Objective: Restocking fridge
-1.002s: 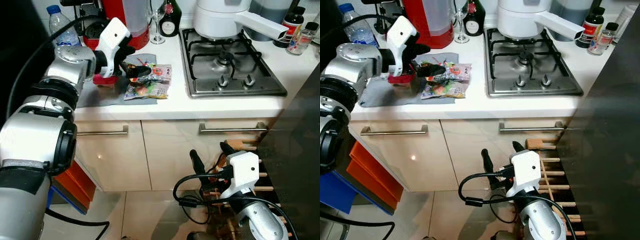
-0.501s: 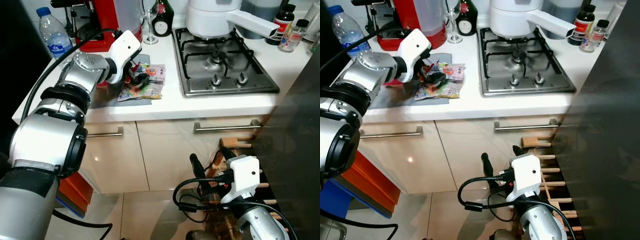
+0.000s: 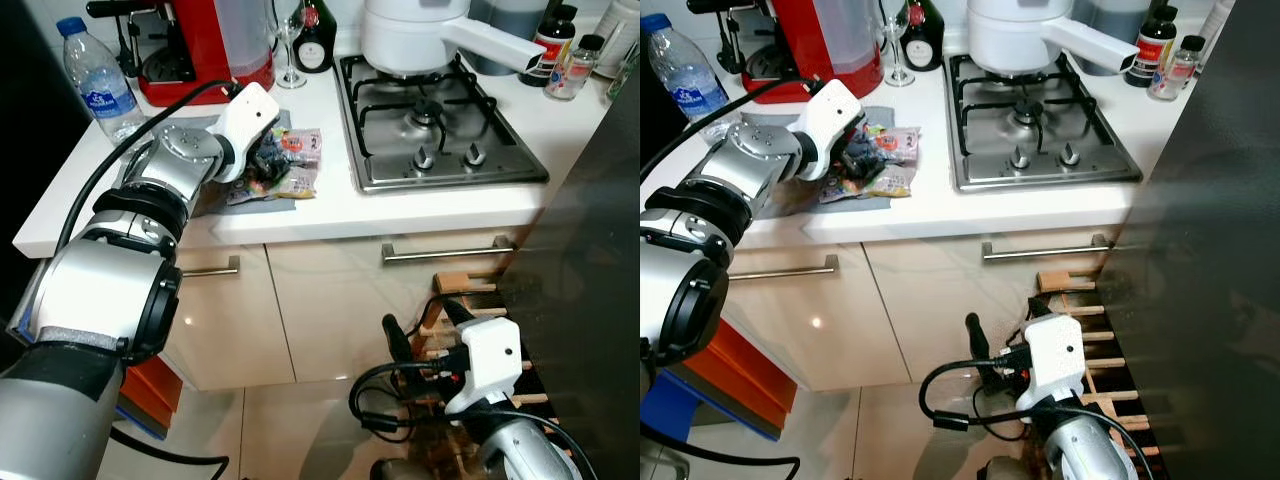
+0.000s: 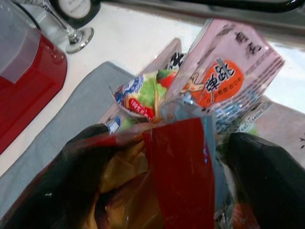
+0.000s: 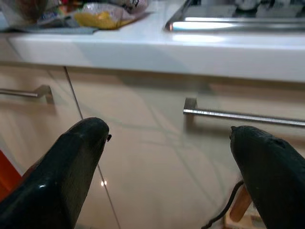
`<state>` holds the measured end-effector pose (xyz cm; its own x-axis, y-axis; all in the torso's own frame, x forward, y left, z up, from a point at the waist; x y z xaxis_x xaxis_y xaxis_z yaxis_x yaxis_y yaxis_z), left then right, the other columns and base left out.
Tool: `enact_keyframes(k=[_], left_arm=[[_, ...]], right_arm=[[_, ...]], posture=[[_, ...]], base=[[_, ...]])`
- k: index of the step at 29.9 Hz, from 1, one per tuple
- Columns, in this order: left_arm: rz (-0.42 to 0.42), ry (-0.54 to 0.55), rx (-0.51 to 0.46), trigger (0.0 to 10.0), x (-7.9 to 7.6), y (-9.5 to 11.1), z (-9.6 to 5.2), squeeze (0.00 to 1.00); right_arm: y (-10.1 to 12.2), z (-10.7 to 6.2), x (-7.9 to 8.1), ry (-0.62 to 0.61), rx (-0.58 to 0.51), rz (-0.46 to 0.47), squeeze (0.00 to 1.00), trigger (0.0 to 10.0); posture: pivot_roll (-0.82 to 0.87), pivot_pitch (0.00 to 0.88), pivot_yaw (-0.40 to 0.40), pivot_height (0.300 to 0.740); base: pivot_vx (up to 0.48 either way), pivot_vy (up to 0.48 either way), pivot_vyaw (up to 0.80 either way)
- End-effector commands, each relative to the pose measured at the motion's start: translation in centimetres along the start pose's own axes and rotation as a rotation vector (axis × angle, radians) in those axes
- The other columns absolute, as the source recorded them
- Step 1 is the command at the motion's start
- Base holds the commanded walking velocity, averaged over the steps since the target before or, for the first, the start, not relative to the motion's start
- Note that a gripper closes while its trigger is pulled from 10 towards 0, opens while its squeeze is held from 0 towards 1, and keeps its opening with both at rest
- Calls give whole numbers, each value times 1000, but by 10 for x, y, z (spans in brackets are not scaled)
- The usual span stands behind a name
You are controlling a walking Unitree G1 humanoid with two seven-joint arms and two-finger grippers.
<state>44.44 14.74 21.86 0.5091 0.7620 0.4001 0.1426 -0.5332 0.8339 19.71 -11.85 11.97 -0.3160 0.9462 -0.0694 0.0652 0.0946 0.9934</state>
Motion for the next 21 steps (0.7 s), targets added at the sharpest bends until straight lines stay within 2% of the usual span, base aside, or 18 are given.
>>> enact_keyframes(k=[1,10,16,18,19,21], left_arm=[[-16,-5,48,0,-3,-15,1,0],[-5,-34,58,0,-15,-16,7,0],[-50,-68,27,0,-22,-10,9,0],[-73,-66,-12,0,-21,-2,9,0],[-91,-52,-61,0,-17,9,8,0],[-100,-45,-82,0,-15,14,7,0]], right_arm=[[2,-2,1,6,1,6,0,10000],[1,1,1,19,6,4,0,10000],[-3,4,1,20,12,11,0,10000],[-6,5,-1,6,16,27,0,10000],[-7,6,-3,-2,16,30,0,10000],[-7,7,-3,-3,14,28,0,10000]], posture=[[-393,63,89,740],[-387,62,82,740],[-384,59,84,740],[-382,52,87,740],[-381,47,91,740],[-381,47,91,740]], base=[[0,0,0],[0,0,0],[0,0,0],[0,0,0],[0,0,0],[0,0,0]])
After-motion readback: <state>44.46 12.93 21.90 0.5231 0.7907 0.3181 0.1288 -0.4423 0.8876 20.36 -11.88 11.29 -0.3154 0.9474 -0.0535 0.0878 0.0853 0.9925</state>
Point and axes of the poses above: a point about 5 cm out from each wrist's last joint towards the gripper, its own z axis pointing out of the wrist towards the gripper, its own y axis along the axis of the wrist's last joint, x = y × z, the point moved 3 cm from there along z, pointing out of the wrist towards the gripper, and after that the axes turned 5 degrees about -z, right-handed, at the moved point
